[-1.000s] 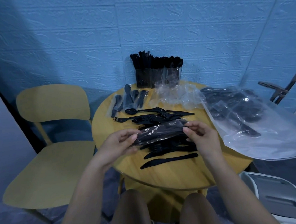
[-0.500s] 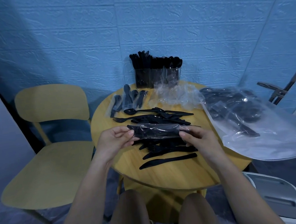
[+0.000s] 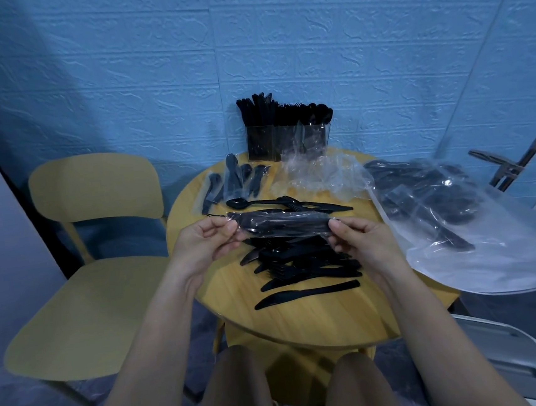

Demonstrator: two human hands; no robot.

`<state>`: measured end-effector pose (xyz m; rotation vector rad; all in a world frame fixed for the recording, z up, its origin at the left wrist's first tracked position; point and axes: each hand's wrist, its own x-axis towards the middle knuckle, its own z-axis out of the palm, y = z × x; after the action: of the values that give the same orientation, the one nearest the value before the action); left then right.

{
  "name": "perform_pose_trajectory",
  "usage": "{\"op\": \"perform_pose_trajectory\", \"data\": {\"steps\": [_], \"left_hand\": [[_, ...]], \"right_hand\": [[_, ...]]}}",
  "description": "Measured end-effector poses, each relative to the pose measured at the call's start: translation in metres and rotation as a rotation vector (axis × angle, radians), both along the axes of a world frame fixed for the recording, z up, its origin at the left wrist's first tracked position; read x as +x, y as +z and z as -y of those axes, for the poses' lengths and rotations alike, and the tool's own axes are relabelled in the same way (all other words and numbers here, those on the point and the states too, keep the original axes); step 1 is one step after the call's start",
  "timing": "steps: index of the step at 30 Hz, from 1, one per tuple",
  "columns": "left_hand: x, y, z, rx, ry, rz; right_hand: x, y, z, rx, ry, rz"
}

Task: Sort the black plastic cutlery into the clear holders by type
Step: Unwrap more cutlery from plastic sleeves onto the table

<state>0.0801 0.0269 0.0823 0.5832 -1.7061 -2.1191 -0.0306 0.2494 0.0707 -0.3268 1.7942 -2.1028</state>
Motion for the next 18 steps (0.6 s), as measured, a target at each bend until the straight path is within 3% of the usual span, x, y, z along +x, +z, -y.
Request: {"op": "perform_pose_trajectory", "data": {"steps": [7,18], "left_hand": [[-0.001,0.002,0.008,0.040,0.072,-0.069],[-0.004,0.000,0.017,-0.003,0.089,-0.089]], "right_hand": [[-0.007,0.000,0.006,-0.118,-0.069,0.078],[-0.010,0.004,0.017,-0.035,-0.011,-0.057]]}}
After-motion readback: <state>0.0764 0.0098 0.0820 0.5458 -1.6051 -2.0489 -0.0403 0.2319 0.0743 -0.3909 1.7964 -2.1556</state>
